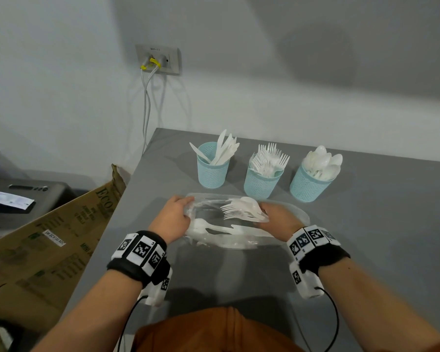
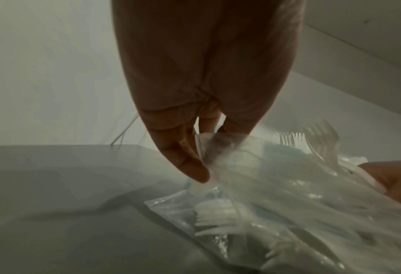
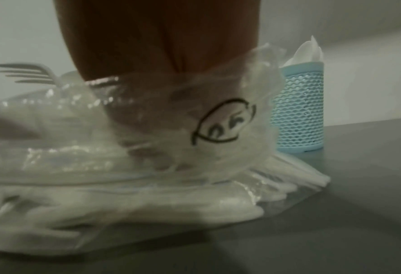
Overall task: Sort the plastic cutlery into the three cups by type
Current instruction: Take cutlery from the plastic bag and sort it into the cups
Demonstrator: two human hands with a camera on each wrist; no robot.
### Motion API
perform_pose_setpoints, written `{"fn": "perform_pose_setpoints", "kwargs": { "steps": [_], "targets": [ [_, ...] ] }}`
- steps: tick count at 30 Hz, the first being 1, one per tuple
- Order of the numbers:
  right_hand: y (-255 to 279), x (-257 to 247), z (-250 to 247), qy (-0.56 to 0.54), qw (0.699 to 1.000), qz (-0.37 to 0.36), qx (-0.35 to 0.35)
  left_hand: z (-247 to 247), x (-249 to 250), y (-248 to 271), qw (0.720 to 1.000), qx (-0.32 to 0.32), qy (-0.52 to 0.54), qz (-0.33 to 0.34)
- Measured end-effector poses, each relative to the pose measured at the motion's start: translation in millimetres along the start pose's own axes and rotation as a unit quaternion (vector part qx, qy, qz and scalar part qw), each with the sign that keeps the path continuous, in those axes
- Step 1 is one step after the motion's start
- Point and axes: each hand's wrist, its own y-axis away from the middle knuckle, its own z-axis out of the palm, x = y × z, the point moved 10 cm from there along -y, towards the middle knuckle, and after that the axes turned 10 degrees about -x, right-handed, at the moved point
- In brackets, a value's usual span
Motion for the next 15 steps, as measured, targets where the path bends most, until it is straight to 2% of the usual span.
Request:
{"fn": "perform_pose_setpoints", "kwargs": {
  "steps": [1,4,8,9,10,12,14,15],
  "targets": [
    [-3,1,3,-0.009,1.0,0.001,0.006,1,0,0,1.0,-0.002,0.001,-0.001],
    [-8,-18,3,-0.15,0.987,-0.057,-0.002,2,2,3,1.0,0.01,-0.016,0.003],
    [0,-56,-31,-0.292,0.948,-0.116,0.048,-15,28,20,0.986,0.139,-0.082,0.041],
    [1,-63,-39,-0.331,0.933,-0.123,0.063,-15,39,22,0.985,0.143,-0.075,0.064],
    [0,-69,-45,-0.369,0.917,-0.128,0.078,-10,50,20,0.986,0.123,-0.069,0.084],
    [-3,-77,-52,-0.441,0.881,-0.134,0.104,7,69,14,0.992,0.038,-0.055,0.108],
    [-2,-87,-56,-0.495,0.849,-0.144,0.112,16,82,8,0.992,-0.025,0.045,0.116],
    [0,-94,-58,-0.504,0.843,-0.152,0.112,18,86,6,0.987,-0.04,0.104,0.113]
  ]
}}
